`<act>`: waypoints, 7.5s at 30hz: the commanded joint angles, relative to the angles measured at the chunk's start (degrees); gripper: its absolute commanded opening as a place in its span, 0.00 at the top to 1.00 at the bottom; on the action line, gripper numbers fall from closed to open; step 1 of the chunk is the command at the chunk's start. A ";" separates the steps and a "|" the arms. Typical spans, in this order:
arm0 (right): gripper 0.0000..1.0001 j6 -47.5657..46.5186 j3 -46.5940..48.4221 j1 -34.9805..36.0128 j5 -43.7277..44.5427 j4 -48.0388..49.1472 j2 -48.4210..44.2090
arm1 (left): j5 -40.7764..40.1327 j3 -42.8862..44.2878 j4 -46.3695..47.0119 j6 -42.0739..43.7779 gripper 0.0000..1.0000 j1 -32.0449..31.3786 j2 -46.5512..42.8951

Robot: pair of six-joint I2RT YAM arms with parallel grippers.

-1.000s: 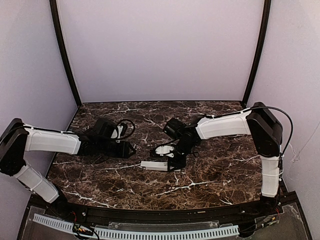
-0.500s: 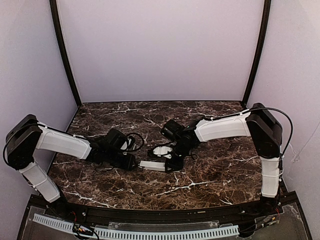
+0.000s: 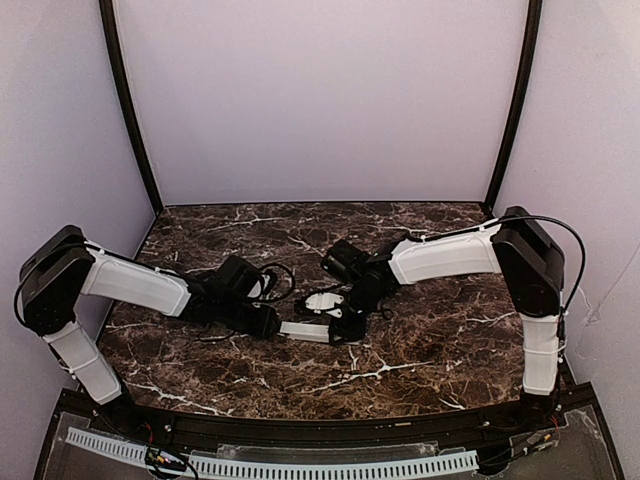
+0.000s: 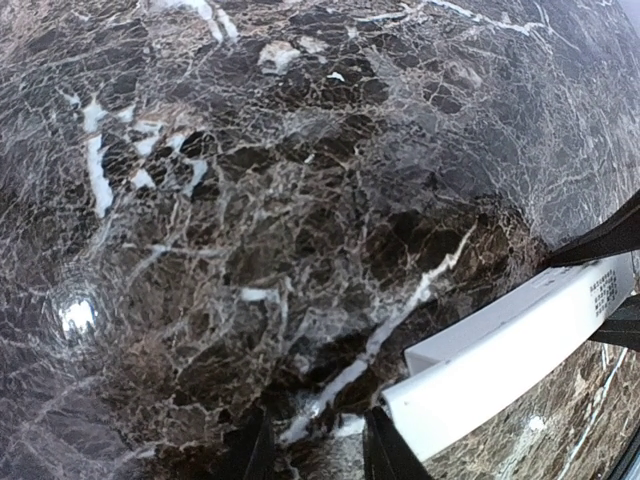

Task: Load the batteries into the remote control
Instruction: Load the battery cover onto the remote control without the battery cover.

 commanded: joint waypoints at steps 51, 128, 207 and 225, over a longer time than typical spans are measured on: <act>0.01 12.83 -12.78 -6.03 0.48 14.17 -24.55 | -5.02 -3.05 -1.07 4.98 0.29 -0.68 -11.08; 0.70 60.13 -33.65 -13.97 -25.68 37.27 -14.44 | 2.76 6.74 -4.86 7.64 0.84 -4.53 1.85; 0.80 63.83 -36.30 -17.15 -29.89 44.86 -14.60 | 10.16 10.99 -7.76 6.08 0.94 -9.93 6.65; 0.65 60.30 -31.06 -18.58 -30.74 42.07 -12.77 | 9.67 6.64 -5.95 12.43 0.45 -3.02 -6.11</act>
